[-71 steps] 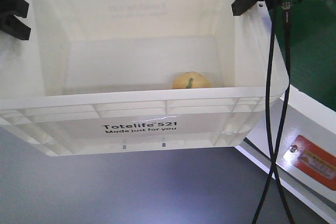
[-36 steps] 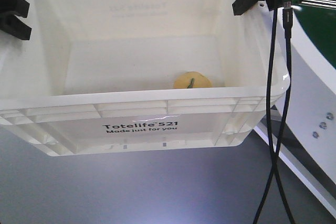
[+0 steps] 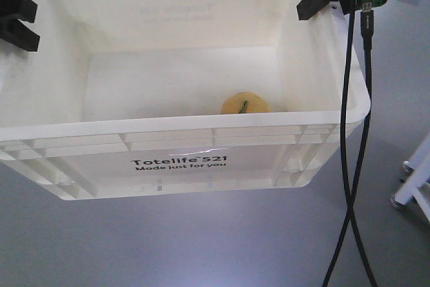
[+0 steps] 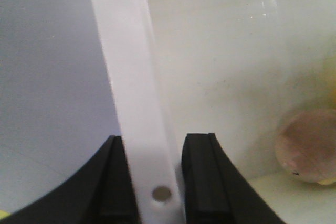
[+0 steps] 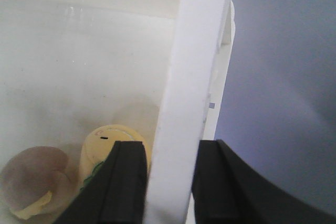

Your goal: Place moving items into box and shelve

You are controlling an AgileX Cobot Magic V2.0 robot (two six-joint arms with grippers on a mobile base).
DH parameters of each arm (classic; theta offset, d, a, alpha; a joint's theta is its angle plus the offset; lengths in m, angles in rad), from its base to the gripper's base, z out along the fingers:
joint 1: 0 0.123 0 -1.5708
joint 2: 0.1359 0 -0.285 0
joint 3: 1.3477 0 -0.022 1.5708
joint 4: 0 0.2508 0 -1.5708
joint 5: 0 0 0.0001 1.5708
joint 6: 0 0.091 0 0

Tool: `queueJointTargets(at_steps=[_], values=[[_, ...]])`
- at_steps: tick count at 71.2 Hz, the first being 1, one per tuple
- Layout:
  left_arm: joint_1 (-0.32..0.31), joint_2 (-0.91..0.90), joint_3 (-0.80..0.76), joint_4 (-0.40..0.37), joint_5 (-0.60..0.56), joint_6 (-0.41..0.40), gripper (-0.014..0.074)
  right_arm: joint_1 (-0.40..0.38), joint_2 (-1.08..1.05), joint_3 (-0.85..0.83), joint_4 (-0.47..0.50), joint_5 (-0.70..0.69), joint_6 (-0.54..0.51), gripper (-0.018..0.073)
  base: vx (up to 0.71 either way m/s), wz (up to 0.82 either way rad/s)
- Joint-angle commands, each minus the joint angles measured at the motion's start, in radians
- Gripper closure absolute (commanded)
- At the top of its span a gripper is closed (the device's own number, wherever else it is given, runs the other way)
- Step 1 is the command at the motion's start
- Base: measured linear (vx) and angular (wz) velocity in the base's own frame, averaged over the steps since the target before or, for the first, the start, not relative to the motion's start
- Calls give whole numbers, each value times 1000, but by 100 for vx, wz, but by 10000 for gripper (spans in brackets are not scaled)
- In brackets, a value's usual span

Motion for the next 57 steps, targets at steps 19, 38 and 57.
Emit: queueJointTargets(at_steps=[19, 38, 57], values=[[-8, -45, -44, -81, -82, 20, 613, 3, -64, -48, 80, -19, -15, 571, 12, 71], [-8, -45, -44, -81, -78, 20, 613, 3, -64, -48, 80, -19, -15, 571, 18, 65], [-8, -45, -44, -81, -78, 20, 613, 3, -64, -48, 80, -19, -15, 571, 21, 63]])
